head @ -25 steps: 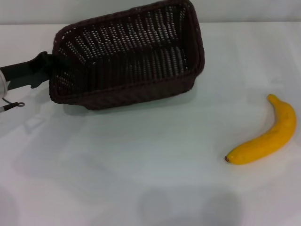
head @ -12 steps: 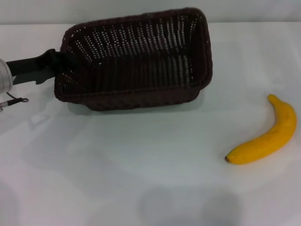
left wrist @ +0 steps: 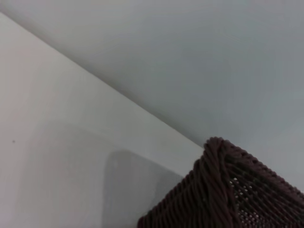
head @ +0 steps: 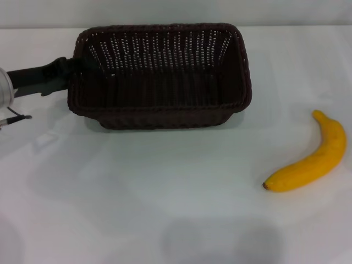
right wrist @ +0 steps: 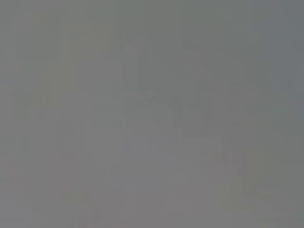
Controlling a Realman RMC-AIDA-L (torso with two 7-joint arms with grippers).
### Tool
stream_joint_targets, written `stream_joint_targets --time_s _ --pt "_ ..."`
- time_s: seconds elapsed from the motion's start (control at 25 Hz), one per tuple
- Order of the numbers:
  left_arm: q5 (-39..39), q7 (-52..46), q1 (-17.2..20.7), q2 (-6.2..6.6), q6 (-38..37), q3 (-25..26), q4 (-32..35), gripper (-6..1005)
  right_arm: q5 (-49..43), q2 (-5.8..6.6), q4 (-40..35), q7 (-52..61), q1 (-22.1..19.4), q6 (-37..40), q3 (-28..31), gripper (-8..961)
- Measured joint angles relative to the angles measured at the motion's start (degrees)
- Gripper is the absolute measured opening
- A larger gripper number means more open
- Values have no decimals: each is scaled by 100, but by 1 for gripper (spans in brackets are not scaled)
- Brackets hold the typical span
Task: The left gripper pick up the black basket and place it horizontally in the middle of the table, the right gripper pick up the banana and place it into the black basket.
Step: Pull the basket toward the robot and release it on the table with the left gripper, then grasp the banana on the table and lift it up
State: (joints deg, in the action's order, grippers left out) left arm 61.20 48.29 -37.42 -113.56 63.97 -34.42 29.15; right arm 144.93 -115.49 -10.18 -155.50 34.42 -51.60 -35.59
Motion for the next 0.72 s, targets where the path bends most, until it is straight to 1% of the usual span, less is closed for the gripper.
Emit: stream_joint_targets --time_s 0.12,0.24,0.32,0.48,0.52,0.6,0.64,0.68,0.72 --pt "192 258 153 -28 227 23 66 633 0 1 9 34 -18 0 0 870" --pt "807 673 416 -55 478 30 82 723 2 -3 -6 53 -94 -38 1 869" --pt "1364 938 679 -57 564 29 90 783 6 -3 -10 64 -141 -86 0 869" --pt "2343 1505 1220 -49 632 32 96 782 8 -5 -13 188 -234 -225 -1 869" --pt "2511 1635 1302 -53 658 34 96 781 9 -8 -13 280 -263 -252 0 869" --pt "3132 2099 1558 -81 751 48 72 781 -10 8 -15 935 -347 -272 -46 869" --pt "3713 2475 1770 -131 784 111 6 781 -43 27 -16 1360 -386 -258 -92 869" --pt "3980 2636 1853 -158 785 148 -28 780 -127 54 -38 1836 -433 -227 -185 869" --pt "4365 2928 1989 -236 784 264 -88 780 -249 88 -86 2354 -501 -196 -320 869"
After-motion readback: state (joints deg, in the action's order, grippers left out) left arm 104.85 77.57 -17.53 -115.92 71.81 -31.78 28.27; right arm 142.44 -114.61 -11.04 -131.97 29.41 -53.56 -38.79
